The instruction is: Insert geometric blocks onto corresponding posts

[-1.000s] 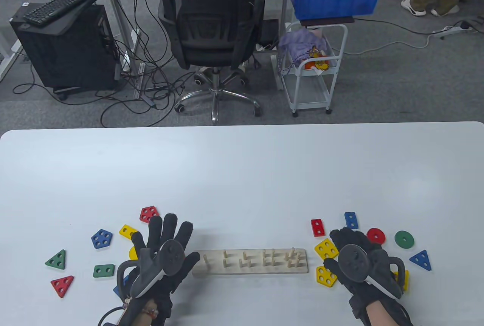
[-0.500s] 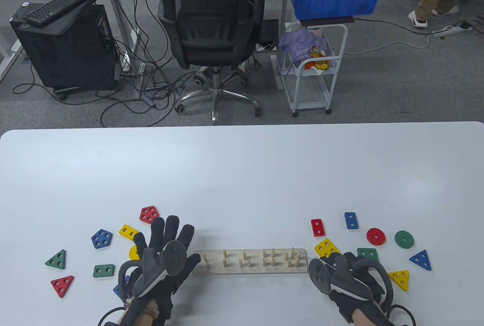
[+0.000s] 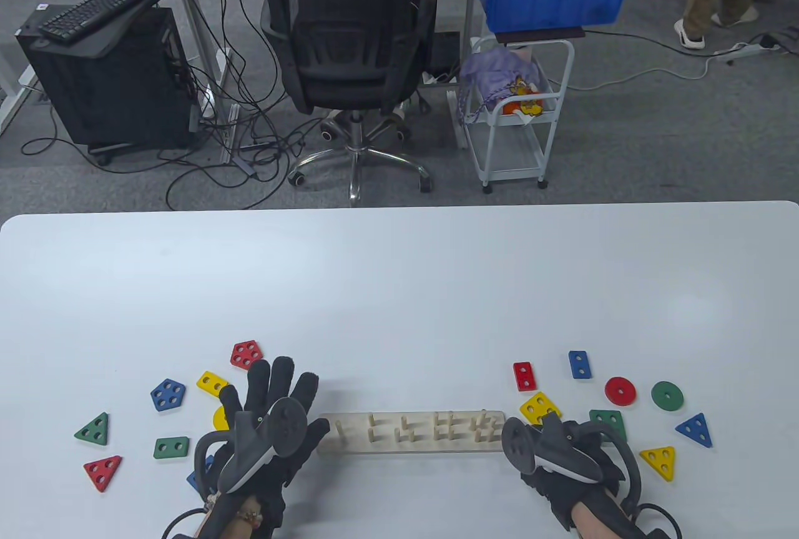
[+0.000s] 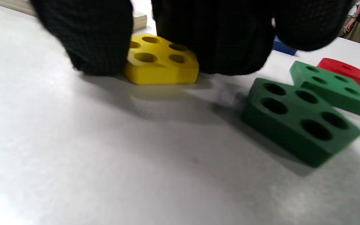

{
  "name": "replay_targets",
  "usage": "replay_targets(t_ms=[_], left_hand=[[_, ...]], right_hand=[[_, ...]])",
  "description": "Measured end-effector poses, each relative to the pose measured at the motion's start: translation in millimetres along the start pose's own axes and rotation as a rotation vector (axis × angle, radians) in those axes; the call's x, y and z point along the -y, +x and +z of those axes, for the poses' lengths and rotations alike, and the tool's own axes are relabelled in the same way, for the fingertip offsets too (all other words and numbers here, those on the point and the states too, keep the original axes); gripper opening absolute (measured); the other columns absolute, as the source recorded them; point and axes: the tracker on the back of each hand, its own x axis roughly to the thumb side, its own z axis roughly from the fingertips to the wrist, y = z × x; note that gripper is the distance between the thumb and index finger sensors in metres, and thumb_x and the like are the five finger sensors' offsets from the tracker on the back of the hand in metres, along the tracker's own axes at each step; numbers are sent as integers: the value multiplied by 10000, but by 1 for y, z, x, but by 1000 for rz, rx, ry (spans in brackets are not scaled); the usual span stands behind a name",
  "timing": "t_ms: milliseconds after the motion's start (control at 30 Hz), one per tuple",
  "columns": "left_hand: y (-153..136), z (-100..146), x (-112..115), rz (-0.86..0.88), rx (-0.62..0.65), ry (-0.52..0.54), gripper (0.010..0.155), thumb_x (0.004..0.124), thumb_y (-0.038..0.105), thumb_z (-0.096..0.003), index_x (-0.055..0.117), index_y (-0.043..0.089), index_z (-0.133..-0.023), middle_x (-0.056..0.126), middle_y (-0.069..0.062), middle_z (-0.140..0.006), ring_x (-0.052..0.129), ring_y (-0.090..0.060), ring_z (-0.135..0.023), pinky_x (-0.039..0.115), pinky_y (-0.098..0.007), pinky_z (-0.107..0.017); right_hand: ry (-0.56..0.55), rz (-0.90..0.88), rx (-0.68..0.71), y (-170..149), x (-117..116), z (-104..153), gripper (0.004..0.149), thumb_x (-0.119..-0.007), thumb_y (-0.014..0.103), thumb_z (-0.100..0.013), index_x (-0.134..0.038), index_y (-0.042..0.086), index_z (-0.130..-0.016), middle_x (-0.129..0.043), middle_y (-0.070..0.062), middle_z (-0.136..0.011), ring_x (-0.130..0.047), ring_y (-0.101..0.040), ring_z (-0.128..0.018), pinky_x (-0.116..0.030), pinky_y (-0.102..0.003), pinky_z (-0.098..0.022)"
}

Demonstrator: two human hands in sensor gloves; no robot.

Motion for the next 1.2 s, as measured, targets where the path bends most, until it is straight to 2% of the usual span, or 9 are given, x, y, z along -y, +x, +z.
replay_targets(t_ms=[167,233,367,533,733,1067,1133,1200], left_hand=[[-3,0,-1,9,-10,3,752,478,754,-356,326,562,-1068,88,200,-1218,56,-180,-1165,143,-608,-811],[-4,0,-2,13,-10,2,752,479,754,-356,327,563,-1067,92,200,-1219,60,-180,-1167,145,-608,-811],[-4,0,-3,23,-13,9,752,480,753,-357,327,563,-1069,94,199,-1220,56,-183,-1165,144,-609,-811],[-5,0,-3,19,-16,8,748,480,750,-360,335,559,-1069,99,196,-1220,61,-185,-1165,150,-607,-813],[-6,0,-3,23,-22,14,748,481,748,-361,342,555,-1070,100,193,-1221,49,-190,-1161,134,-610,-807],[-8,0,-3,26,-33,1,745,483,747,-363,349,554,-1070,109,191,-1224,58,-191,-1163,140,-610,-808],[-8,-1,-3,27,-36,3,747,483,747,-363,348,553,-1071,111,190,-1225,61,-194,-1163,141,-610,-808],[-9,-1,-3,29,-38,3,745,482,747,-362,350,555,-1070,113,190,-1225,63,-193,-1164,144,-610,-809]], right_hand=[[-49,-70,-16,-8,0,6,724,-863,567,-377,-723,120,-929,-818,-198,-847,-909,-316,-537,-784,-549,-423],[-66,-94,-9,-10,9,12,719,-861,569,-385,-718,126,-934,-812,-194,-853,-901,-319,-549,-780,-552,-429],[-235,-141,97,-6,42,17,717,-866,561,-381,-722,126,-933,-816,-190,-857,-902,-332,-570,-785,-545,-421],[-275,-124,222,12,62,1,715,-872,560,-373,-724,136,-929,-815,-182,-858,-900,-329,-572,-788,-536,-414],[-252,-42,277,32,63,-20,712,-876,554,-368,-722,143,-929,-813,-176,-862,-899,-329,-579,-786,-542,-422],[-207,-2,303,38,60,-28,702,-883,540,-370,-711,162,-936,-804,-161,-879,-888,-339,-609,-771,-560,-448],[-142,-4,291,37,59,-30,704,-879,532,-379,-695,171,-956,-787,-146,-915,-870,-356,-664,-756,-582,-476],[-96,-35,265,29,60,-29,822,-853,574,-376,-589,170,-1042,-698,-157,-1014,-815,-386,-786,-719,-616,-532]])
